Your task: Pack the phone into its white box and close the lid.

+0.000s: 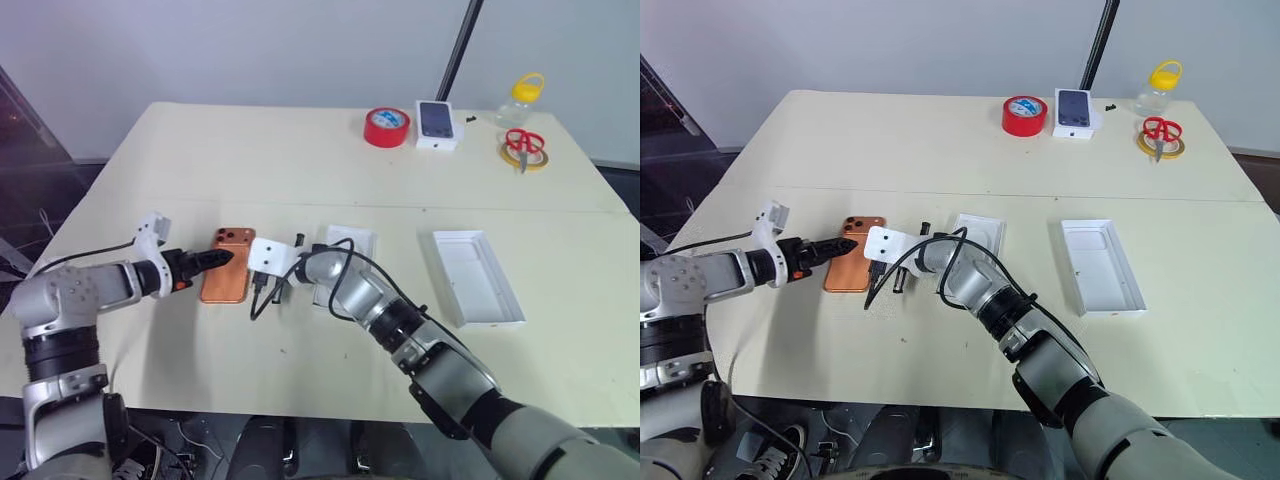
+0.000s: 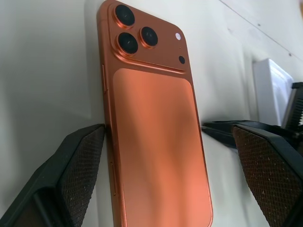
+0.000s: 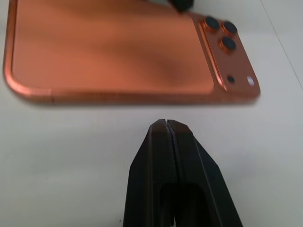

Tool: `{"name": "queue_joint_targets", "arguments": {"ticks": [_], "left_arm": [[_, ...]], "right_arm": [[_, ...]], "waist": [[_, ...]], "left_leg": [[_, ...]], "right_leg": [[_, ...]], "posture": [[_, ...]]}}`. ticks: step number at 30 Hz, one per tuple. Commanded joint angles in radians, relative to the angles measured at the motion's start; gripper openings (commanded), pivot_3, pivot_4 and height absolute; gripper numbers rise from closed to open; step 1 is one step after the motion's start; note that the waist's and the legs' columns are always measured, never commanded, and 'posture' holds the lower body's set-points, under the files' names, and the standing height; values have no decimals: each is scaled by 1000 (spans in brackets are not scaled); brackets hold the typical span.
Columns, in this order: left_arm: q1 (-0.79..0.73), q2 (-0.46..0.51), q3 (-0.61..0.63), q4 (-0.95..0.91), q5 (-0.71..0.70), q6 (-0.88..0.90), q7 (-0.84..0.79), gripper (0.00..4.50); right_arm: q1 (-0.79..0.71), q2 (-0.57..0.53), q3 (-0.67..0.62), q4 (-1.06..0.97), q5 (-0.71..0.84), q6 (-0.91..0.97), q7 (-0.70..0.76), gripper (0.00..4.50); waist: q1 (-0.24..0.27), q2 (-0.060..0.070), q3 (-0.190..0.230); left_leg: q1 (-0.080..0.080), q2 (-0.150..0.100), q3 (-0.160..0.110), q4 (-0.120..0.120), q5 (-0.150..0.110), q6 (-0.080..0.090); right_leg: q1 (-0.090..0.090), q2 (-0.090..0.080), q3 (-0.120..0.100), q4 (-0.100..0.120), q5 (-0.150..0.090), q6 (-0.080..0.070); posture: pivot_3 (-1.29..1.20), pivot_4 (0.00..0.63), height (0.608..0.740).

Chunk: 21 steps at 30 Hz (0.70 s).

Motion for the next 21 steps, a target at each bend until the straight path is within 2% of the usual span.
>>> {"name": "queue_joint_targets", "arguments": {"ticks": [1, 5, 13, 16, 18, 21], "left_arm": [[21, -77, -95, 27, -20, 84, -10, 4500], [-3, -92, -66, 58, -7, 82, 0, 4500], [-29, -45, -40, 131, 4, 72, -28, 4500], [-28, -41, -45, 140, 0, 76, -41, 3675], [-24, -38, -52, 139, -5, 79, -53, 2720], [-21, -37, -50, 146, -7, 93, -55, 2720]], "right_arm": [[8, 1, 1, -3, -9, 3, 4, 30], [12, -7, -2, -7, -12, 2, 3, 30], [14, -21, -7, -12, -12, -1, 0, 30], [13, -18, -8, -14, -10, -1, -1, 0], [12, -16, -9, -11, -9, -3, -2, 0], [12, -17, -10, -8, -10, -5, -5, 0]], "waist": [[0, 1, -1], [1, 1, -1], [-2, 1, -1], [-4, 1, -1], [-5, 1, -1], [-6, 1, -1]], "left_leg": [[0, 0, 0, 0, 0, 0], [0, -1, 0, -1, -2, 3], [0, -1, 0, -2, -3, 6], [0, -1, 0, -3, -3, 6], [0, -2, 0, -5, -3, 5], [0, -2, 0, -8, -3, 5]], "right_leg": [[0, 0, 0, 0, 0, 0], [0, -1, 0, 0, 0, 0], [-1, -2, 0, 0, 0, -1], [-1, -2, 0, -1, 0, -1], [-2, -2, 0, -2, 0, -1], [-3, -2, 0, -2, 0, 0]], "posture": [[0, 150, 733], [0, 150, 733], [0, 150, 733], [0, 150, 733], [0, 150, 733], [0, 150, 733]]}}
